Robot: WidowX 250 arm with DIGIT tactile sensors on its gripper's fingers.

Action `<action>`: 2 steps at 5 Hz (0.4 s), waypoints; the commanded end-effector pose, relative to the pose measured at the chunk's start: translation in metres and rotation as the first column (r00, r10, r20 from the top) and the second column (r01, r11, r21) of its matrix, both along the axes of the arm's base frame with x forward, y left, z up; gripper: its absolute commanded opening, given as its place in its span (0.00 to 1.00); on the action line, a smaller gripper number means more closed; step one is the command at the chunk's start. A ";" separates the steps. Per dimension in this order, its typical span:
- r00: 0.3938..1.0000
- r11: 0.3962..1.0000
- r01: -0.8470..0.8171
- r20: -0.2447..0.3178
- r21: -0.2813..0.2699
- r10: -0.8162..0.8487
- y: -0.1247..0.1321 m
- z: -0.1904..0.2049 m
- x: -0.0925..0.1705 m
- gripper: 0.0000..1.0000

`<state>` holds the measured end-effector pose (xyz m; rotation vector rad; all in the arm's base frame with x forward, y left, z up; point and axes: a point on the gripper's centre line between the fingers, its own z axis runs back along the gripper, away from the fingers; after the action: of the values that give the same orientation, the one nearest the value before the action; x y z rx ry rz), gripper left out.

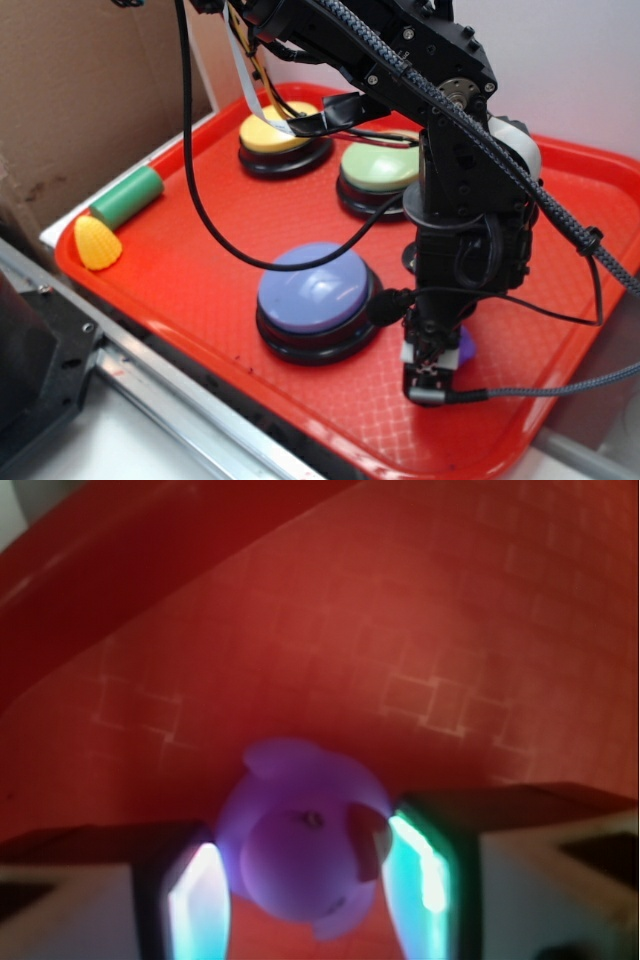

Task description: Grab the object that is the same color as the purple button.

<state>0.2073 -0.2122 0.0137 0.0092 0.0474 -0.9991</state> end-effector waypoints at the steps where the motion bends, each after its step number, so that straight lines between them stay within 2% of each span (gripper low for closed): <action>1: 0.927 0.923 -0.374 -0.008 -0.089 0.375 0.039 0.078 0.015 0.00; 2: 0.832 0.823 -0.554 -0.031 -0.128 0.555 0.076 0.117 0.021 0.00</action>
<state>0.2313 -0.1315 0.1024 -0.0927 0.0720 -0.4422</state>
